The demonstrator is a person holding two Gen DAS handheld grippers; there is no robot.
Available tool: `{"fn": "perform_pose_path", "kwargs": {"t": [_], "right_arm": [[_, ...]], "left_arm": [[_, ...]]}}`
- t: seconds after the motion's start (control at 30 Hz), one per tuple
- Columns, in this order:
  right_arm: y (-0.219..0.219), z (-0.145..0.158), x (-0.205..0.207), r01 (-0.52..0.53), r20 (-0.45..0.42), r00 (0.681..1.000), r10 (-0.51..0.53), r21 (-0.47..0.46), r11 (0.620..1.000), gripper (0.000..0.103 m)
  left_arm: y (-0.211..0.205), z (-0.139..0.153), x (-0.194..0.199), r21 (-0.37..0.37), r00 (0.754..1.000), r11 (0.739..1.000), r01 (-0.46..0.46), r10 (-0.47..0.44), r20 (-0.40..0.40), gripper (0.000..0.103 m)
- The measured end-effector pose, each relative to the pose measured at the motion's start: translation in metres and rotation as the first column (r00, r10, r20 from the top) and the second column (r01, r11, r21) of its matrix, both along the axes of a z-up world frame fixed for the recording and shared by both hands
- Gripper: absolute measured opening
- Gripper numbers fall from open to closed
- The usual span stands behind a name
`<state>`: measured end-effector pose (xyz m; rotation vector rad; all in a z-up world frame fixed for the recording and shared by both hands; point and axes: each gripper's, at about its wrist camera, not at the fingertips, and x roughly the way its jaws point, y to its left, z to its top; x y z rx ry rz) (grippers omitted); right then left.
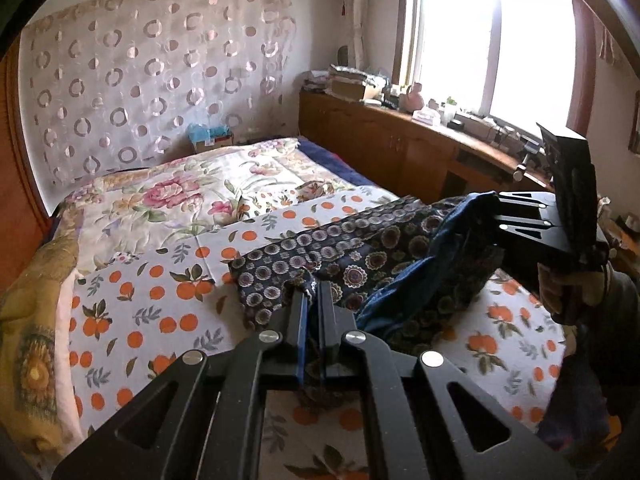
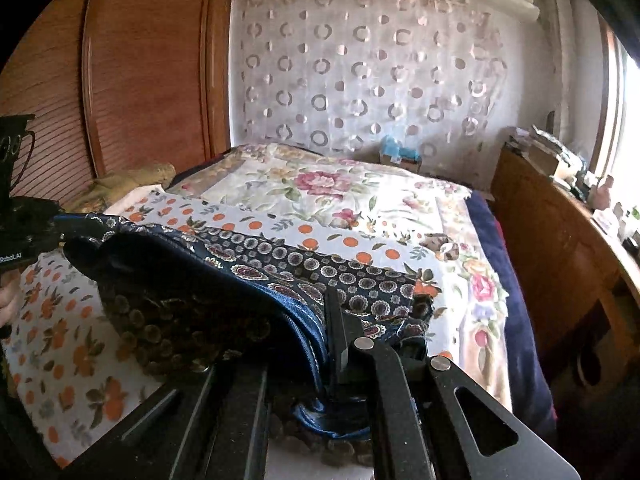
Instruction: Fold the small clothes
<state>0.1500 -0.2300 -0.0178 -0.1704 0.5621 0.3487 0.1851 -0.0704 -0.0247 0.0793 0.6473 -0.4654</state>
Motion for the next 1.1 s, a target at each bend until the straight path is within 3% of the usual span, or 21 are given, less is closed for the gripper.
{"fn": "perform_pose_path", "kwargs": {"t": [0.27,0.37,0.43,0.53,0.63,0.87,1.1], "right_arm": [[-0.004,-0.019,0.030,0.013,-0.087,0.996,-0.009,0.038,0.999,0.005],[-0.002,-0.014,0.040,0.011,-0.111,0.994,-0.008,0.024,1.000,0.005],[-0.003,-0.009,0.046,0.010,-0.110,0.994,-0.008,0.020,1.000,0.005],[0.000,-0.006,0.051,0.016,-0.112,0.994,-0.015,0.012,1.000,0.005],[0.005,-0.005,0.060,0.024,-0.119,0.993,-0.025,-0.006,1.000,0.005],[0.013,0.005,0.081,0.065,-0.093,0.993,-0.070,-0.050,0.997,0.036],[0.007,0.021,0.075,0.121,-0.033,0.992,-0.124,-0.063,0.991,0.051]], "left_arm": [[-0.004,-0.021,0.033,0.053,0.996,0.998,0.017,-0.012,-0.087,0.007],[-0.004,-0.024,0.042,0.053,0.994,0.998,0.018,-0.013,-0.105,0.025],[0.000,-0.025,0.047,0.026,0.993,0.999,0.036,-0.032,-0.116,0.045],[0.009,-0.025,0.052,0.025,0.994,1.000,0.002,0.001,-0.110,0.061],[0.022,-0.025,0.058,-0.009,0.993,1.000,-0.017,0.016,-0.116,0.070],[0.033,-0.036,0.068,-0.003,0.990,0.999,-0.044,0.043,-0.137,0.070],[0.030,-0.045,0.075,0.008,0.987,0.999,-0.037,0.038,-0.156,0.070]]}}
